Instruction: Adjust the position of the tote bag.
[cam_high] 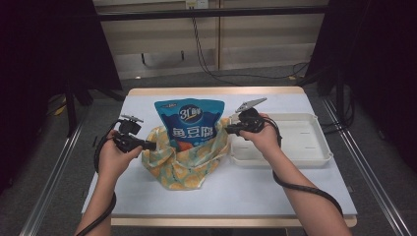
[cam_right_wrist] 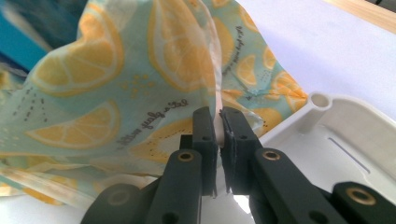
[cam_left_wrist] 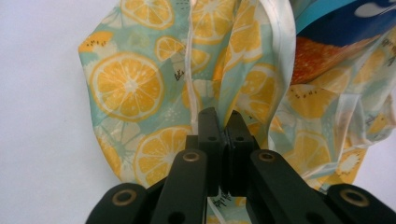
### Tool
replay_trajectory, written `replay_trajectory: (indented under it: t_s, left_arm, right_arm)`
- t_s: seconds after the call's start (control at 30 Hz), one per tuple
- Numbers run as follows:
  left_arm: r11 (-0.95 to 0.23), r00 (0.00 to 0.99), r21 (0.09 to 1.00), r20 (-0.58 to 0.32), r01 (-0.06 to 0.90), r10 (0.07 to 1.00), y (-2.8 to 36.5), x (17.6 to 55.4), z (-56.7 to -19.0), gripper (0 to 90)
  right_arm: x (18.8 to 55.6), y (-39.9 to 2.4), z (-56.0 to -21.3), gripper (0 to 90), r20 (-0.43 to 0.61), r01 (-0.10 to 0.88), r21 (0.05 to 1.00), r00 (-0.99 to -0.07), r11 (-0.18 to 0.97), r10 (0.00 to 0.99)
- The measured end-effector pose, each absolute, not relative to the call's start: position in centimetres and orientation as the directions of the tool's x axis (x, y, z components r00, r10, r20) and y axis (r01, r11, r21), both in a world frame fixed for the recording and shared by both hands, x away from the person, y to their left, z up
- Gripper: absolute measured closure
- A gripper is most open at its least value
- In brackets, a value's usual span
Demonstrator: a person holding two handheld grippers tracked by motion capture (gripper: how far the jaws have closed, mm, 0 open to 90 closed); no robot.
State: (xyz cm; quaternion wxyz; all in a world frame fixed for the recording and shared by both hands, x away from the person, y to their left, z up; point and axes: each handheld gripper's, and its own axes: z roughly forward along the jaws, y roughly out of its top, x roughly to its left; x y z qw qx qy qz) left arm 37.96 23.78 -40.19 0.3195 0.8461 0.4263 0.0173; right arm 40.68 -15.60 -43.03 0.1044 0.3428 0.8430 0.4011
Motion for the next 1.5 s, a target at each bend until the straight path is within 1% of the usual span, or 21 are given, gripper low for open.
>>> replay_trajectory:
  t_s: [0.17, 0.33, 0.4, 0.43, 0.6, 0.67, 0.7, 0.77, 0.83, 0.9, 1.07, 1.17, 1.23, 1.3, 1.5]
  left_arm:
    - [-0.445, 0.639, 0.548, -0.23, 0.709, 0.734, 23.7, 37.6, -40.8, 88.4]
    - [-0.437, 0.64, 0.559, -0.234, 0.705, 0.732, 23.7, 37.0, -41.2, 88.4]
    - [-0.456, 0.648, 0.549, -0.219, 0.7, 0.73, 23.7, 37.0, -41.1, 88.0]
    - [-0.442, 0.638, 0.555, -0.224, 0.705, 0.737, 23.7, 37.0, -41.1, 87.5]
    - [-0.437, 0.637, 0.557, -0.232, 0.707, 0.735, 24.1, 36.9, -41.2, 87.1]
    - [-0.418, 0.625, 0.565, -0.238, 0.711, 0.743, 24.2, 36.9, -41.4, 87.1]
    - [-0.416, 0.625, 0.566, -0.24, 0.712, 0.743, 24.2, 36.9, -41.4, 87.1]
    - [-0.43, 0.635, 0.564, -0.234, 0.705, 0.736, 24.1, 36.9, -41.3, 86.9]
    - [-0.434, 0.639, 0.567, -0.225, 0.7, 0.736, 24.0, 36.8, -41.1, 85.3]
    - [-0.423, 0.633, 0.573, -0.227, 0.701, 0.741, 24.0, 36.9, -41.0, 85.6]
    - [-0.419, 0.625, 0.572, -0.223, 0.706, 0.748, 24.0, 36.9, -41.3, 85.0]
    - [-0.41, 0.622, 0.574, -0.234, 0.709, 0.747, 23.8, 36.9, -41.4, 84.7]
    - [-0.424, 0.633, 0.572, -0.229, 0.702, 0.74, 23.6, 36.9, -41.4, 83.0]
    - [-0.433, 0.64, 0.568, -0.231, 0.7, 0.733, 23.6, 36.9, -41.4, 83.3]
    - [-0.418, 0.634, 0.577, -0.237, 0.701, 0.736, 23.6, 36.8, -41.4, 83.3]
  right_arm:
    - [40.8, -15.4, -43.5, 85.0, 0.092, 0.491, 0.745, -0.747, 0.453, 0.659]
    - [40.8, -15.5, -43.7, 85.0, 0.094, 0.495, 0.741, -0.746, 0.454, 0.659]
    - [40.7, -15.6, -43.7, 84.7, 0.098, 0.499, 0.742, -0.741, 0.447, 0.664]
    - [40.7, -15.5, -43.7, 84.0, 0.099, 0.497, 0.746, -0.741, 0.443, 0.664]
    - [39.9, -15.5, -43.3, 70.6, 0.108, 0.512, 0.742, -0.728, 0.432, 0.677]
    - [39.5, -15.6, -42.9, 68.1, 0.088, 0.498, 0.746, -0.732, 0.443, 0.675]
    - [39.2, -15.7, -42.6, 64.6, 0.085, 0.491, 0.749, -0.737, 0.445, 0.67]
    - [38.8, -15.9, -42.2, 63.6, 0.088, 0.49, 0.75, -0.74, 0.445, 0.667]
    - [38.5, -16.1, -41.5, 60.2, 0.073, 0.48, 0.752, -0.742, 0.452, 0.666]
    - [38.3, -16.4, -41.0, 53.8, 0.091, 0.484, 0.759, -0.741, 0.436, 0.665]
    - [37.6, -16.5, -39.8, 47.0, 0.112, 0.48, 0.77, -0.751, 0.421, 0.651]
    - [37.3, -16.1, -39.3, 40.0, 0.118, 0.483, 0.76, -0.76, 0.435, 0.639]
    - [37.1, -15.7, -38.9, 38.7, 0.109, 0.476, 0.757, -0.768, 0.448, 0.631]
    - [37.0, -15.4, -38.6, 36.6, 0.113, 0.467, 0.764, -0.776, 0.445, 0.621]
    - [37.1, -14.2, -38.2, 33.8, 0.116, 0.449, 0.783, -0.785, 0.43, 0.608]
